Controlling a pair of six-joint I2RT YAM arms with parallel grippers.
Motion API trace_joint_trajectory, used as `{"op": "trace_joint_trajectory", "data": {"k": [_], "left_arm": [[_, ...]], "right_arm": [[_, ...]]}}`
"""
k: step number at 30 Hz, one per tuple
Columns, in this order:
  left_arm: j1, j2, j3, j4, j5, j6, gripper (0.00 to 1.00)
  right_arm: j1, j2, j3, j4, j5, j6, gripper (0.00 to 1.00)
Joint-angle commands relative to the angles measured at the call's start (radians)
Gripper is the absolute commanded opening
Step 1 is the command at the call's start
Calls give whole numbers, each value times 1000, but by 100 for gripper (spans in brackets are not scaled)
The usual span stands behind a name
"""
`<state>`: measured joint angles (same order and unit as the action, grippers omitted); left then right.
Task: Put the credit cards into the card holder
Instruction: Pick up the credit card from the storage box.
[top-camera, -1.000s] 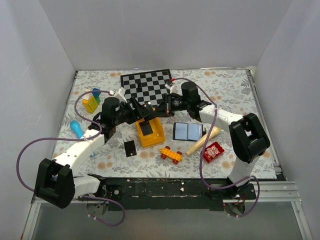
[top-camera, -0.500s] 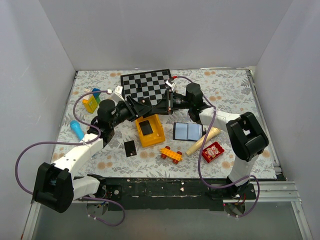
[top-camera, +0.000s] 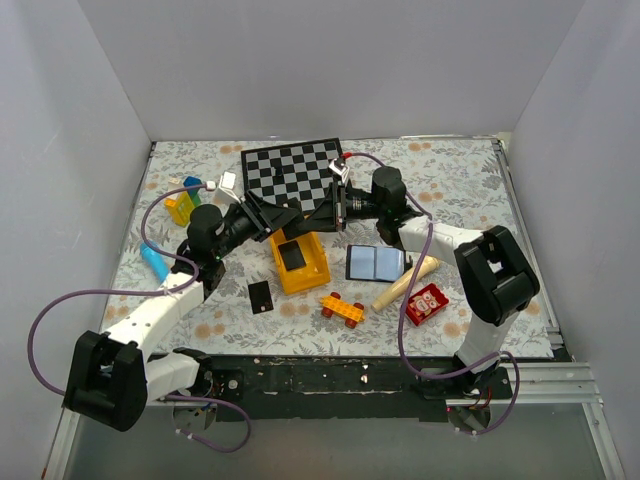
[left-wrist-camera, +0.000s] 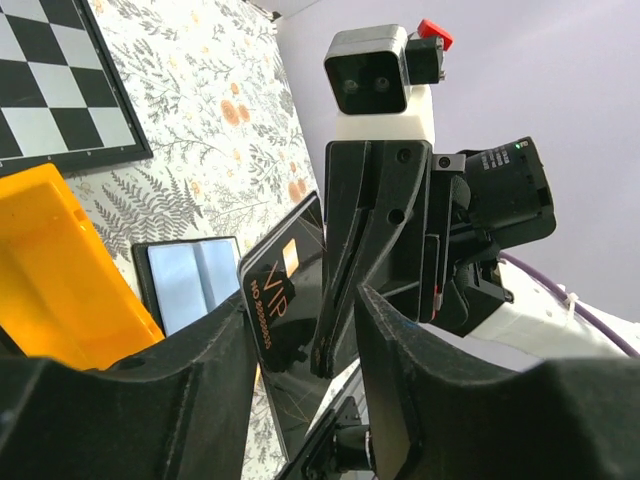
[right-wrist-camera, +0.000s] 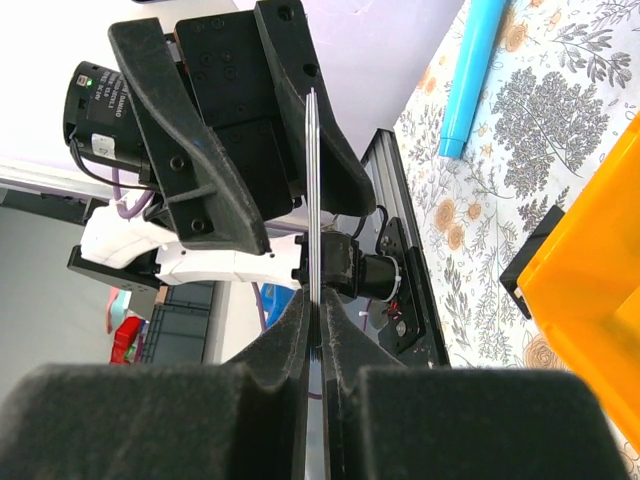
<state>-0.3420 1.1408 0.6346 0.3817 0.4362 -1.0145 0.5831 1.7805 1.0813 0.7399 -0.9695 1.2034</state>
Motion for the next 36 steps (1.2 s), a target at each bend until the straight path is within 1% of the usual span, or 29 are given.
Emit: {"op": "trace_joint_trajectory", "data": {"k": [1,4,6,9,10,12,13,15,16,17,19,23,25,30,33,36], "left_arm": [[8,-33,4,46,27,-15,36],[8,-27,-6,72,48,-32,23],[8,-23,-13,94,64,-41,18],[8,-23,-19,106,76,-38,13],[8,-23,-21,108,79,-35,11],[8,-26,-29,106,79,-32,2],[8,-27,-30,105,81,-29,0],[8,-27,-38,99,84,-26,0],[8,-27,-38,91,82,-22,0],[8,-26,-38,77,84,-18,0],[8,-26,-42,57,85,-6,0],[8,-26,-53,62,120,5,0],[8,-24,-65,83,139,-2,0],[9,-19,-110,144,163,-44,0],[21,3,-150,235,193,-110,0],[52,54,-205,366,236,-202,0]], "right_arm": [[3,-55,-15,32,-18,-15,1],[3,-52,-9,32,-17,-13,1],[3,-49,-3,35,-17,-7,1],[4,-41,6,41,-18,2,1],[3,-36,9,41,-20,4,1],[4,-29,14,41,-23,4,1],[4,-24,15,36,-26,1,4],[4,-23,19,7,-26,-27,16],[4,-29,20,-23,-21,-51,26],[4,-36,23,-71,-14,-83,33],[4,-65,40,-214,12,-199,38],[15,-122,121,-598,124,-485,41],[20,-141,144,-695,164,-553,42],[20,-153,143,-717,180,-567,42],[20,-153,132,-699,176,-550,42],[20,-158,131,-703,187,-553,42]]}}
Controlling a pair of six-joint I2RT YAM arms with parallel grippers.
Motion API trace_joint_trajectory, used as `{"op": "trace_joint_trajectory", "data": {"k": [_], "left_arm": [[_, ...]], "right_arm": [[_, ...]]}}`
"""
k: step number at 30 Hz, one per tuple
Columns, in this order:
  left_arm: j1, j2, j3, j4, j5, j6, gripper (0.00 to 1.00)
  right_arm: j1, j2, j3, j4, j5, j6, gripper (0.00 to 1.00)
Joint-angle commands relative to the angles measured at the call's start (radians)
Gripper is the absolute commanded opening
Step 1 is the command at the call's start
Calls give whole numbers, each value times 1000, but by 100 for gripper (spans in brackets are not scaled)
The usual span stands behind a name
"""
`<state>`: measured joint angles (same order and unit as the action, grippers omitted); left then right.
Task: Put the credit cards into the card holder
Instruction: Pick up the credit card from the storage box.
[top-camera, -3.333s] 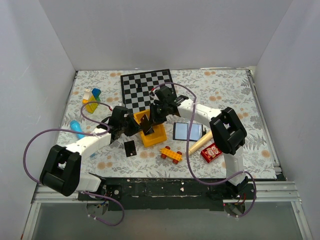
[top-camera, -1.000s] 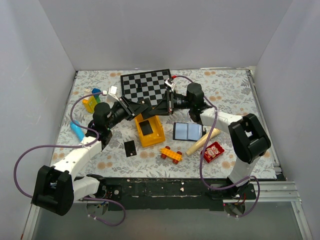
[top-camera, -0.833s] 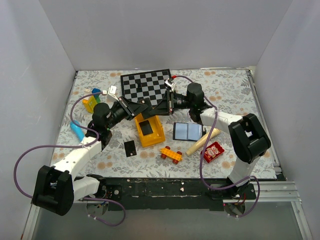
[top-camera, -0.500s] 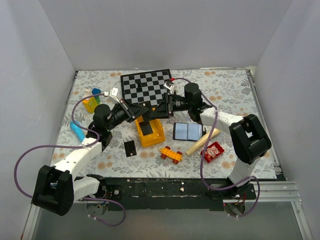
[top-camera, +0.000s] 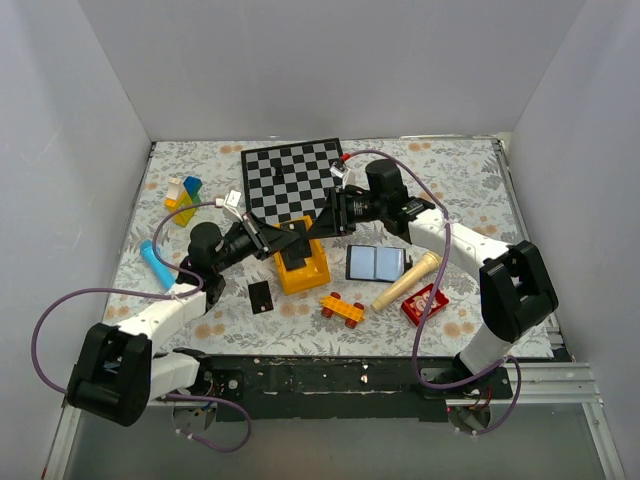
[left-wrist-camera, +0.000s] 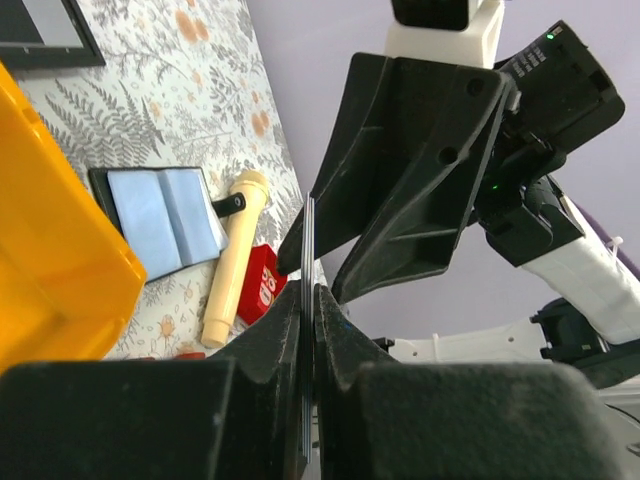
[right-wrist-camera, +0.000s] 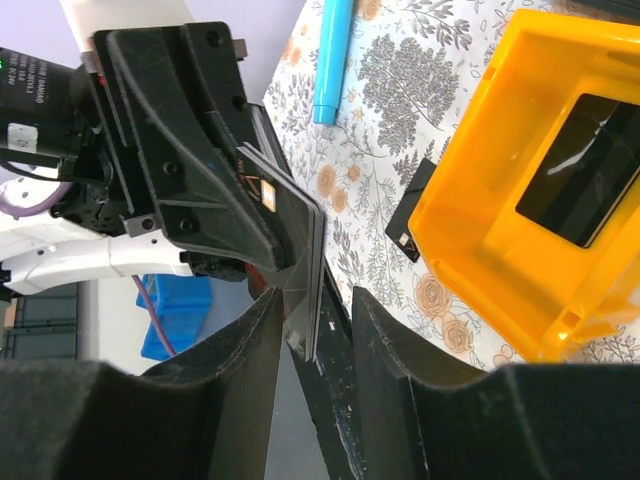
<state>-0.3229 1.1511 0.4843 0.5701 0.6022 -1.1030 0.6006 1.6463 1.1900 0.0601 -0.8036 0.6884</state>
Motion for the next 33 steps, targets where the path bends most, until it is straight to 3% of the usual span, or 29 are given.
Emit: {"op": "trace_joint_trajectory", "data": {"k": [1,7,16,27,33], "left_arm": [[45,64,-67,233,86,-150,0],[87,157,-90,396,126,-273,0],[88,122,-79,350,67,-311,0],[88,111,-79,361,54,-347,0],[88,111,-89,390,51,-385,2]], "right_arm": [[2,-26,23,-34,27,-43,43],[2,-49,48,-103,60,-86,47],[10,-39,95,-141,76,-90,61],[59,3,175,-195,98,-99,61],[79,1,194,-278,187,-153,60]]}}
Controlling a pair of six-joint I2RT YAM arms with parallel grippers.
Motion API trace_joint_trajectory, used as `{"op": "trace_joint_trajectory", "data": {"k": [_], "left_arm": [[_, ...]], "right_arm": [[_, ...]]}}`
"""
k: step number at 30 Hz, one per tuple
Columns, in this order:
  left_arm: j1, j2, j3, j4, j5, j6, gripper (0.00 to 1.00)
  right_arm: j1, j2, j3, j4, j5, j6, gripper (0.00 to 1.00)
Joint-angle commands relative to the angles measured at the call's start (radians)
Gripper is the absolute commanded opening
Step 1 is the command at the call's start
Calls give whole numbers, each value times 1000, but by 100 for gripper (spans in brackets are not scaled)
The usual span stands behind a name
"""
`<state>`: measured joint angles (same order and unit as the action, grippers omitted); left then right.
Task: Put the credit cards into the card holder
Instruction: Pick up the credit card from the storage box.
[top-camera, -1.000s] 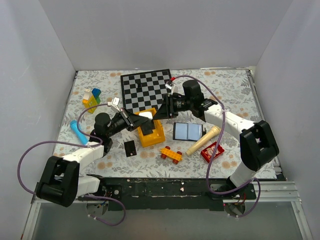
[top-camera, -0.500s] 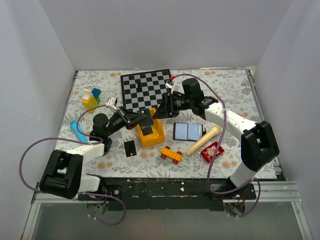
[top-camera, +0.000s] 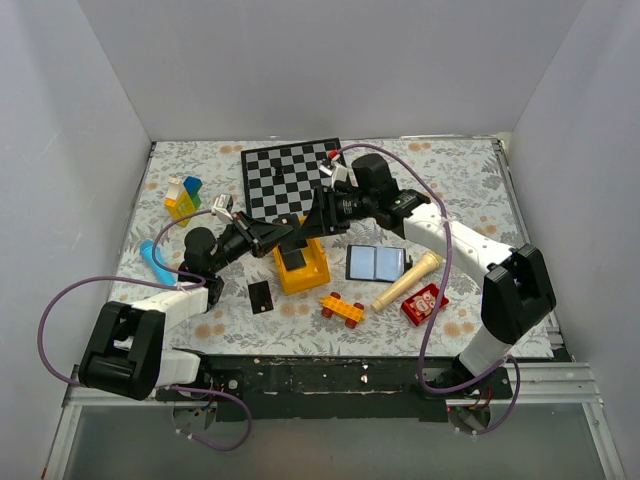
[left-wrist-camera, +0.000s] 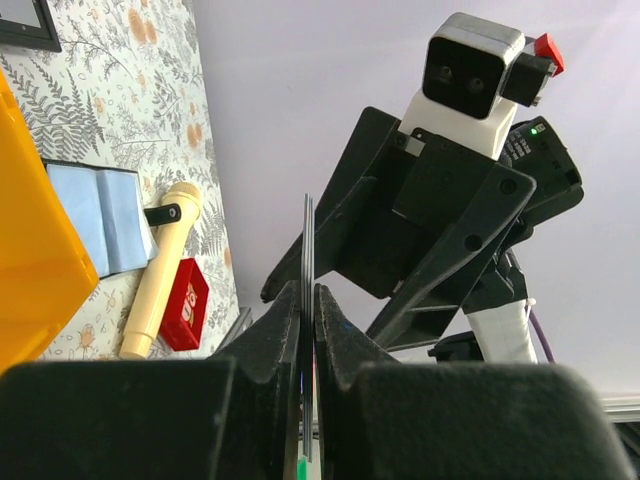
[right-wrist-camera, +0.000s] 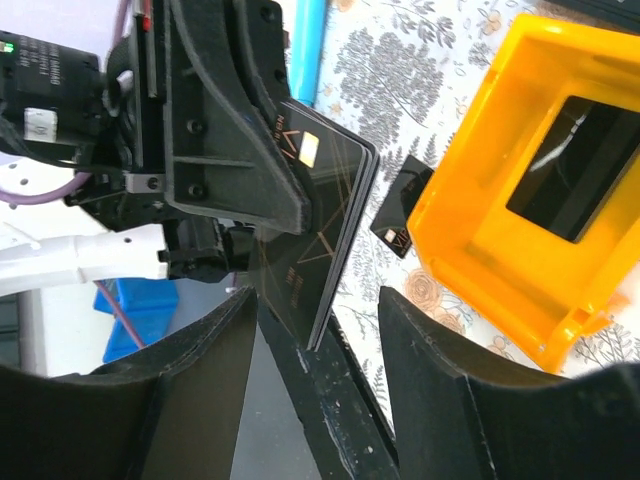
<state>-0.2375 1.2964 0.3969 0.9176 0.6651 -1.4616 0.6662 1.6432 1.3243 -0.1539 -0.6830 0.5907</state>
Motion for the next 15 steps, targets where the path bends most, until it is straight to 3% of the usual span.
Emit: {"op": "trace_joint_trajectory", "data": {"k": [1,15], "left_arm": [[4,-35,-1,40,-13,-26,3],[3,-40,-3,33,-10,-25,10]], "right_arm": [[16,1,64,-81,80,-66,60],[24,27,98,-73,71,-49,61]]}}
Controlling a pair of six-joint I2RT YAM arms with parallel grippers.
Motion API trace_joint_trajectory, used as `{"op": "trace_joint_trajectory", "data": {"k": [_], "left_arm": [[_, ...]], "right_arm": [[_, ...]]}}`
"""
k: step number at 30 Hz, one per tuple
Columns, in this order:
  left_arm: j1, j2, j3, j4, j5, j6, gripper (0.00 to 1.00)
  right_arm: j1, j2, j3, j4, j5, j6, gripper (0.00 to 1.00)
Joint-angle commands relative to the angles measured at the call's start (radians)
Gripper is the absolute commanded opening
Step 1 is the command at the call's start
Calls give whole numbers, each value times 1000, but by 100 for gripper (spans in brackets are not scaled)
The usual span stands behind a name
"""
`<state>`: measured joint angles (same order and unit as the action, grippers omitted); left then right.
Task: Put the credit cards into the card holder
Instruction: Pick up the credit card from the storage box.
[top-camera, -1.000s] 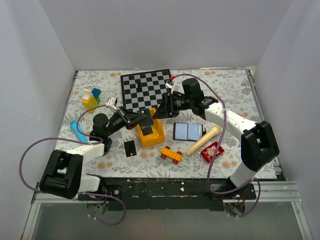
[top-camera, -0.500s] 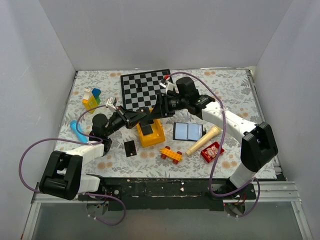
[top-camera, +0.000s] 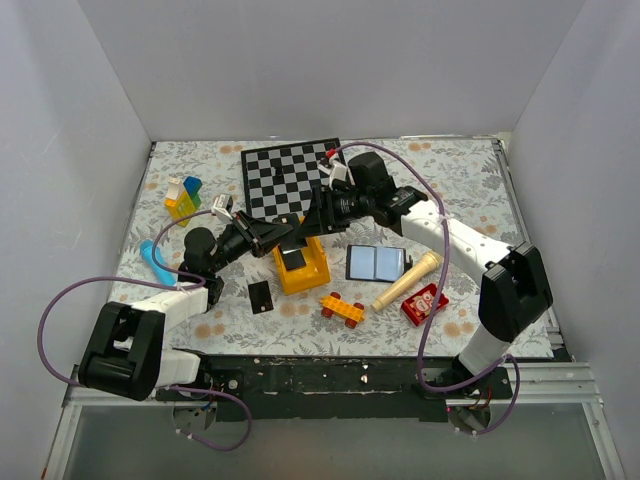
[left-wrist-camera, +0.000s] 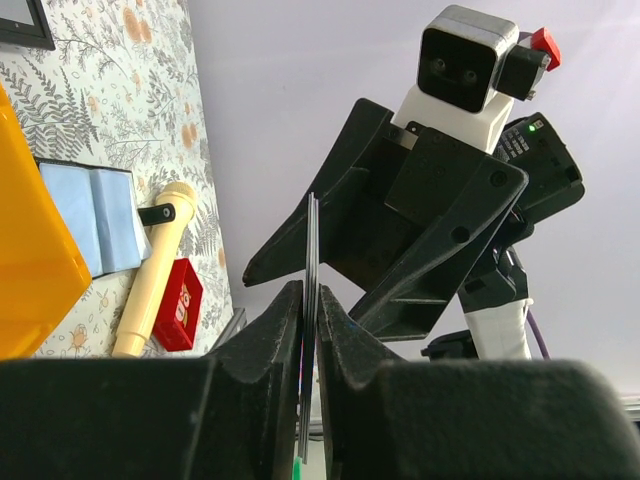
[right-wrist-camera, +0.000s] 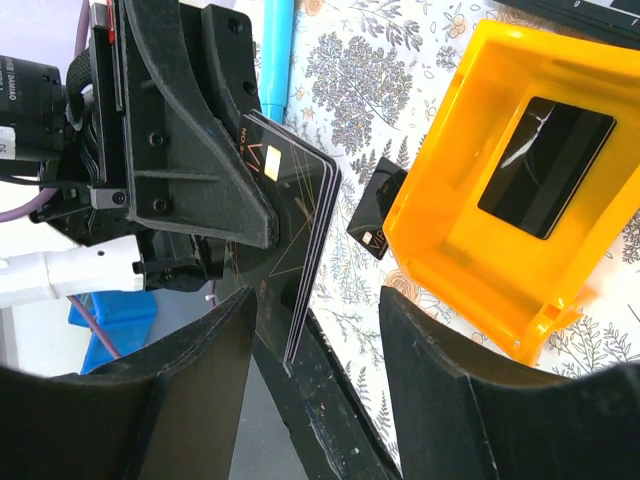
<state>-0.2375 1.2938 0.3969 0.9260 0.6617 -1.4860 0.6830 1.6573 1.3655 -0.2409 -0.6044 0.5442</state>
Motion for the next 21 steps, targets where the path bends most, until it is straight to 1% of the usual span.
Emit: {"op": "trace_joint_trajectory", "data": {"k": [1,8,16,18,21], "left_arm": [[4,-39,-3,24,-7,0,10],[3,-41,-6,22,-10,1,13],[3,-33,-9,25,-7,0,15],[4,-33,-9,31,-7,-5,14],[4,-31,-13,42,-8,-14,14]], "right_arm": [[9,16,61,15,-12,-1,61],[16,30,81,18,-21,5,61],[24,44,89,40,-35,23,61],[26,47,90,43,-38,23,60],[24,52,89,48,-40,25,52]]}}
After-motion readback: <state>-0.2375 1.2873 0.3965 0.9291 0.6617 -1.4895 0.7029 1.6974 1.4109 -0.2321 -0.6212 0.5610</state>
